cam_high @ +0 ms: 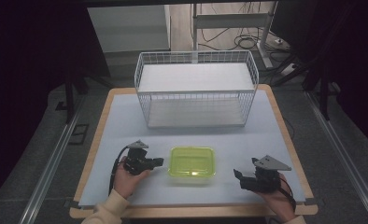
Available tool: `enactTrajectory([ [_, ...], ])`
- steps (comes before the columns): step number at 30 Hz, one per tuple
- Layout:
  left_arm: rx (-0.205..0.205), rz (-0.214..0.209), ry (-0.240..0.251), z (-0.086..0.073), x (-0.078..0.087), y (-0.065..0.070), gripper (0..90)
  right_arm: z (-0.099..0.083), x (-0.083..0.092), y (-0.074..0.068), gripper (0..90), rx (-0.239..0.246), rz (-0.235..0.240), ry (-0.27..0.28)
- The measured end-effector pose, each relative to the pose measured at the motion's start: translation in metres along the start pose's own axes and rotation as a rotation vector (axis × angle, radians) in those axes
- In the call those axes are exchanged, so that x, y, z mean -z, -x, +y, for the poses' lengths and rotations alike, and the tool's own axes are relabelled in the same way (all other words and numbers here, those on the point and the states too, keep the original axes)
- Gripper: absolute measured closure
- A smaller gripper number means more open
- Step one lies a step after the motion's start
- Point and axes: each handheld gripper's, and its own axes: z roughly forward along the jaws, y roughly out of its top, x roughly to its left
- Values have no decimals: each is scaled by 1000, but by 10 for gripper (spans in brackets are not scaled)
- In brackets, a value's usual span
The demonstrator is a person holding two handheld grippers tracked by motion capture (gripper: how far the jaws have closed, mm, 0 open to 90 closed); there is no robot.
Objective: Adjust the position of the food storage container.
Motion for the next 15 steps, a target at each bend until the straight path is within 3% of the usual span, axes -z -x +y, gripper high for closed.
enactTrajectory([
  [3,-7,-15,21,-2,10,-2,819,1,-2,-2,187,-3,23,-17],
  [6,1,-25,47,-3,15,-2,647,1,-2,-3,190,-7,43,-14],
  [7,9,-22,57,-3,16,-2,547,2,-2,-2,190,-16,54,-10],
  [9,28,-36,66,-2,19,-1,439,2,-1,0,194,-48,79,7],
  [15,50,-82,61,1,17,4,345,7,0,3,235,-129,135,17],
])
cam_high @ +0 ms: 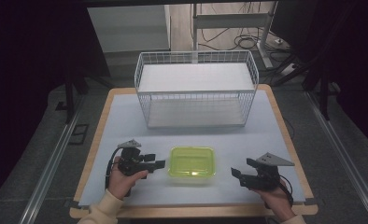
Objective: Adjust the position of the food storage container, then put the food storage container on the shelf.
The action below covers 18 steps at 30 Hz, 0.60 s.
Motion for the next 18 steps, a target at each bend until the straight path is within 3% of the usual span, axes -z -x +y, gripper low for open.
enactTrajectory([
  [5,5,-3,-22,2,-1,5,317,6,-7,-2,290,-44,56,-22],
  [12,46,-43,-37,5,-7,2,315,12,-19,-4,318,-93,115,-56],
  [18,60,-70,-42,6,-10,2,313,17,-29,-7,341,-84,144,-81],
])
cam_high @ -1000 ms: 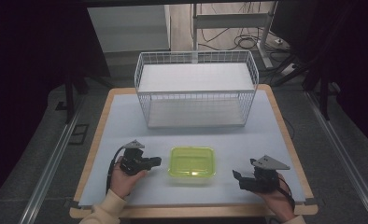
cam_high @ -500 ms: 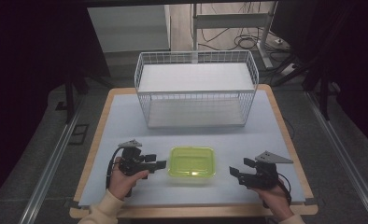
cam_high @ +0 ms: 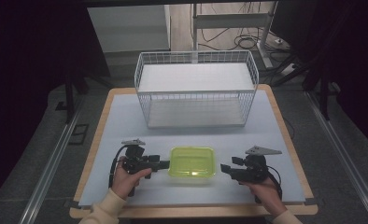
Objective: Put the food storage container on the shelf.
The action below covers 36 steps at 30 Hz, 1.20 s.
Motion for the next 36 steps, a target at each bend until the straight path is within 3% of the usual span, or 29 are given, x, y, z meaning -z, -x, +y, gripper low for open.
enactTrajectory([
  [9,44,-39,6,4,-10,0,338,8,-13,1,391,-58,69,-8],
  [19,63,-67,-13,6,-20,-3,422,14,-33,0,461,-119,117,-51],
  [21,63,-56,-19,6,-21,-3,438,15,-35,0,477,-126,124,-56],
  [26,89,-53,-26,5,-23,-7,505,15,-40,1,554,-163,152,-83],
  [29,110,-80,-45,3,-28,-10,553,15,-43,1,595,-166,162,-96],
  [32,99,-59,-54,3,-30,-10,638,14,-44,0,636,-168,171,-108],
  [36,92,-65,-43,2,-27,-6,704,14,-44,1,684,-196,192,-114],
])
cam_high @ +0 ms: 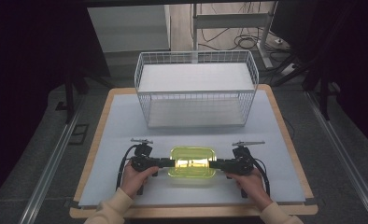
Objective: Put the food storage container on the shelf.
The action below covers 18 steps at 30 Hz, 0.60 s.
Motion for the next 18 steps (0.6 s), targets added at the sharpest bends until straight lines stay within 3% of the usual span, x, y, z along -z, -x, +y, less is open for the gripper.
enactTrajectory([
  [4,-29,-2,21,-2,5,6,739,0,4,0,740,-42,17,17],
  [8,-57,-4,56,-4,11,12,795,1,9,-4,798,-48,13,42],
  [11,-80,2,66,-5,15,15,811,1,11,-9,806,-26,2,50],
  [18,-83,-7,81,-7,18,18,808,4,18,-17,807,17,3,86],
])
